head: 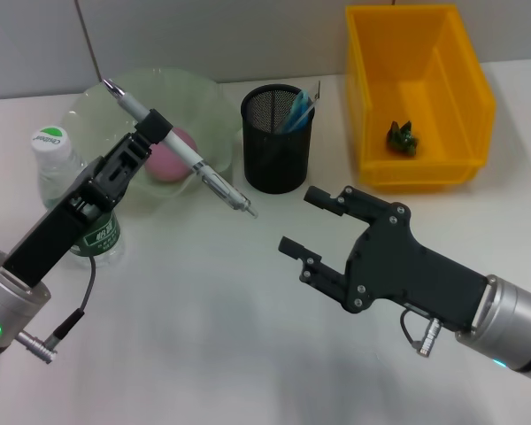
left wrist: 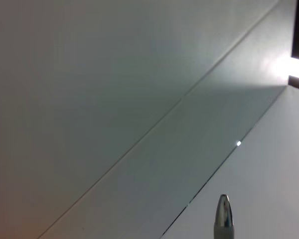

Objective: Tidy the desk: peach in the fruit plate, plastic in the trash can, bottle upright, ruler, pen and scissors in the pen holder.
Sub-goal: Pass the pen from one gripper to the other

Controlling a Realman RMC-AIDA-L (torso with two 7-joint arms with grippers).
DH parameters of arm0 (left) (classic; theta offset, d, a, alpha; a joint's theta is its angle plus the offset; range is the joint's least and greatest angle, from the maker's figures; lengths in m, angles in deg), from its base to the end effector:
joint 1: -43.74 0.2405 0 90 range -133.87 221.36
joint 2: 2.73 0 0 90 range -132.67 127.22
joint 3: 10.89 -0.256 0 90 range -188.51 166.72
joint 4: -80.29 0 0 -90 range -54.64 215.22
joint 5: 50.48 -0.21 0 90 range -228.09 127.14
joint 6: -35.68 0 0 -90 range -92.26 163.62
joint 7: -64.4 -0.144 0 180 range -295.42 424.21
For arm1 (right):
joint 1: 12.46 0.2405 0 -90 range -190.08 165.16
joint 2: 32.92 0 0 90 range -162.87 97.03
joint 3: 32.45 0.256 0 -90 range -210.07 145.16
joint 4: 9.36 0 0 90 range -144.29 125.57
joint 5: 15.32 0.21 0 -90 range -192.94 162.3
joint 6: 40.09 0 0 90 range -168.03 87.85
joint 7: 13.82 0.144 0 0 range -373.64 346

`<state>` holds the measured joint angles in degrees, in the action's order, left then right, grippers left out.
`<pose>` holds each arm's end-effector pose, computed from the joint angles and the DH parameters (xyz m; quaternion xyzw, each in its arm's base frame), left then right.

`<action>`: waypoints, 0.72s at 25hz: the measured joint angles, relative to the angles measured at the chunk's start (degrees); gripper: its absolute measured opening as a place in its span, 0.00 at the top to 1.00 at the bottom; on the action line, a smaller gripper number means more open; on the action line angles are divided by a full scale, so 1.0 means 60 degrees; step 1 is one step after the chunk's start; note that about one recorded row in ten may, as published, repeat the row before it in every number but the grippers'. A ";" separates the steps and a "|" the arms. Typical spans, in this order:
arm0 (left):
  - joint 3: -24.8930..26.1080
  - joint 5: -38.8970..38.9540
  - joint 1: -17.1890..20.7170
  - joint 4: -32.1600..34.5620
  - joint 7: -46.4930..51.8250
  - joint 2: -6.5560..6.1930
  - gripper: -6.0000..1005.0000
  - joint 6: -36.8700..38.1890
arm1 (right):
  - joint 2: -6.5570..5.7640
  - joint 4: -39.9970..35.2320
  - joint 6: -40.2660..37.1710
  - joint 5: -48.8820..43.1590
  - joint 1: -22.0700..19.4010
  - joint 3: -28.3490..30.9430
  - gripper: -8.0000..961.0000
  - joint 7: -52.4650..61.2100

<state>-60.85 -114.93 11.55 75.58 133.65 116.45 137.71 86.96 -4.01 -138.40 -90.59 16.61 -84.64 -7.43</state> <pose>-0.2352 0.2860 -0.0334 -0.7052 -0.3640 -0.5997 0.1024 0.2487 0.2516 -0.0672 -0.8520 -0.0407 0.4172 0.3136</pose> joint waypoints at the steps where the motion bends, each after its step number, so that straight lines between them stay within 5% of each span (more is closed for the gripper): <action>1: 0.0041 0.0000 -0.0004 -0.0037 0.0161 0.0000 0.83 -0.0002 | 0.0000 0.0006 0.0008 -0.0010 0.0055 0.0001 0.42 -0.0024; 18: 0.0856 -0.0094 -0.0195 -0.0997 0.1369 -0.0001 0.82 -0.0284 | 0.0000 0.0296 0.0172 -0.0132 0.0974 0.0436 0.43 -0.0118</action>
<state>-55.71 -115.49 10.38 69.60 141.87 116.45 136.01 86.96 -2.23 -137.37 -91.38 22.45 -82.02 -8.13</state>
